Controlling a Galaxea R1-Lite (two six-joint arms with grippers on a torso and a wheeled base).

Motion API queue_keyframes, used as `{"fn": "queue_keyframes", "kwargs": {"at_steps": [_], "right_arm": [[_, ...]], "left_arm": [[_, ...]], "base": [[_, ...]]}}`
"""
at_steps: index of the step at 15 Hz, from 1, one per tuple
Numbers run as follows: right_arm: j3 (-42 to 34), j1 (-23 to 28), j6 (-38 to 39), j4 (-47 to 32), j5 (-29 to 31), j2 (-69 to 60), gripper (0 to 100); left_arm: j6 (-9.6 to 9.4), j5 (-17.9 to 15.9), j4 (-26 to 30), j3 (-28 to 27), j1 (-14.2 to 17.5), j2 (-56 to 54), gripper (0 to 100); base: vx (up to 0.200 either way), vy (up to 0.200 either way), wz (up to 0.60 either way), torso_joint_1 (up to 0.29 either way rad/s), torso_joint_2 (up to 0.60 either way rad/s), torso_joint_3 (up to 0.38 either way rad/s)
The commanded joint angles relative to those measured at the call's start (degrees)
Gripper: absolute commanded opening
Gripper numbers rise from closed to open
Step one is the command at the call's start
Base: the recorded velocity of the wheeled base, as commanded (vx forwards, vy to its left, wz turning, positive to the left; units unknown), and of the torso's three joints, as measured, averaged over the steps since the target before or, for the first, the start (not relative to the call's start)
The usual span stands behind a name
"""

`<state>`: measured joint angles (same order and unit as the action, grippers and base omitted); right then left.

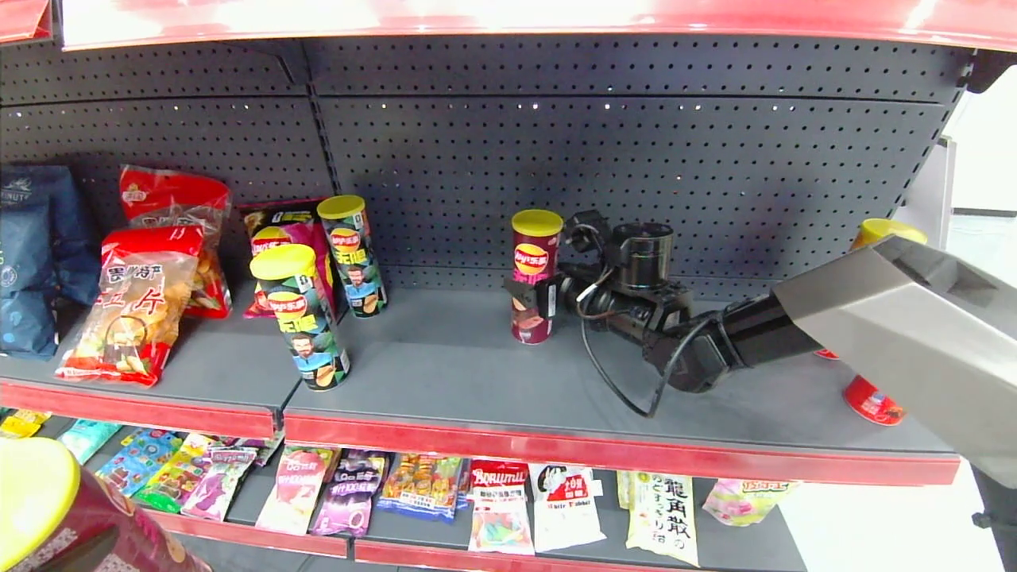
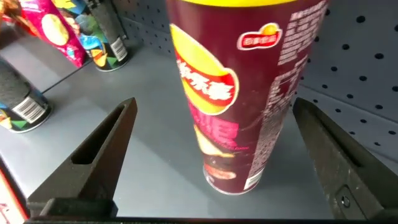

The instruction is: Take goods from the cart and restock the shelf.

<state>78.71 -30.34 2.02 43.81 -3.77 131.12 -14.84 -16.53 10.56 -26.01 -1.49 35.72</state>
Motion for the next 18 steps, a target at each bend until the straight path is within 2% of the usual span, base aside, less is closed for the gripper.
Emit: {"fn": "queue_keyframes", "kwargs": {"at_steps": [1, 12, 18], "right_arm": [[1.09, 0.11, 0.0, 0.04, 0.08, 1.24, 100], [7.15, 0.81, 0.0, -2.24, 0.08, 4.32, 100], [12.08, 0.81, 0.0, -6.46, 0.08, 5.55, 100]], "left_arm": [[-0.02, 0.01, -0.01, 0.0, -0.01, 0.05, 0], [-0.02, -0.17, 0.08, 0.35, -0.01, -0.03, 0], [-0.02, -0.17, 0.08, 0.35, -0.01, -0.03, 0]], "base": [[0.0, 0.0, 0.0, 0.0, 0.0, 0.0], [0.0, 0.0, 0.0, 0.0, 0.0, 0.0], [0.0, 0.0, 0.0, 0.0, 0.0, 0.0]]}}
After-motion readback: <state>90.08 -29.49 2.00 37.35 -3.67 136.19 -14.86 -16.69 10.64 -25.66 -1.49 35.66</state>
